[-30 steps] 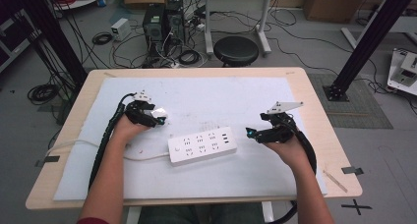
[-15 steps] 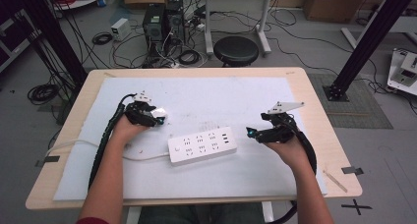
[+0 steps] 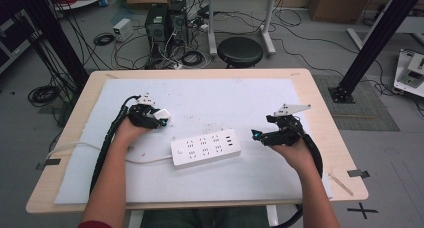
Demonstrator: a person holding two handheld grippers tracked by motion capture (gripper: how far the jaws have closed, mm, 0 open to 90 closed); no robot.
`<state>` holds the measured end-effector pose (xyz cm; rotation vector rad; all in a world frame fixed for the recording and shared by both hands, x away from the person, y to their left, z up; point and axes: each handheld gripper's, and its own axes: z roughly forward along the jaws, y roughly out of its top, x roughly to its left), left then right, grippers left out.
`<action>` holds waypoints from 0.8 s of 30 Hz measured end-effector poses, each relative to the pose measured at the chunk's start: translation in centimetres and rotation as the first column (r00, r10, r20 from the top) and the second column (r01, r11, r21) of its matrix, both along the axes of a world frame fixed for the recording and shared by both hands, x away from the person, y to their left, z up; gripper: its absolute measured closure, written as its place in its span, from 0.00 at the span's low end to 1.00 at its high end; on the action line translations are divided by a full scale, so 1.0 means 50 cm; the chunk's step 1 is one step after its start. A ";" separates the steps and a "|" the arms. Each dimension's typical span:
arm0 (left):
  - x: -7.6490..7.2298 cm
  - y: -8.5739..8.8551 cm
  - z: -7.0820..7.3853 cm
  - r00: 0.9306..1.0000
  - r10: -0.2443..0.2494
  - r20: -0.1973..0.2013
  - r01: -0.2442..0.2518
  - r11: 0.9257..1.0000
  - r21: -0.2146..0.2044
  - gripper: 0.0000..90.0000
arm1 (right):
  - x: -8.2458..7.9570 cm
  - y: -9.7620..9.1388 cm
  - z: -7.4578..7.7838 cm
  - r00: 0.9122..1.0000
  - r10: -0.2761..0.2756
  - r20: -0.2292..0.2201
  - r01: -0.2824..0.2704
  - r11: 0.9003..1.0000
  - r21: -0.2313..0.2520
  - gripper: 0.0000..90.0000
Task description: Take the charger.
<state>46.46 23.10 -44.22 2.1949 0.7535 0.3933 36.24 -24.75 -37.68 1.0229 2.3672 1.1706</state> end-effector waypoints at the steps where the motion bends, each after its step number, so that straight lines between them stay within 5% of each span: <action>1: -0.004 0.001 0.008 1.000 -0.005 0.010 0.005 1.000 -0.004 0.47 | -0.001 0.000 0.002 1.000 0.003 -0.001 -0.003 1.000 0.001 0.20; 7: -0.049 -0.004 0.072 0.996 -0.035 0.082 0.037 0.999 -0.024 0.47 | -0.006 0.001 0.014 1.000 0.025 0.007 -0.026 1.000 0.018 0.20; 16: -0.172 -0.034 0.173 0.979 -0.119 0.166 0.125 0.992 -0.027 0.47 | -0.029 0.016 0.036 0.997 0.081 0.015 -0.082 0.996 0.036 0.20; 24: -0.233 -0.057 0.182 0.963 -0.203 0.176 0.212 0.977 -0.032 0.47 | -0.051 0.038 0.037 0.992 0.127 0.000 -0.127 0.991 0.044 0.20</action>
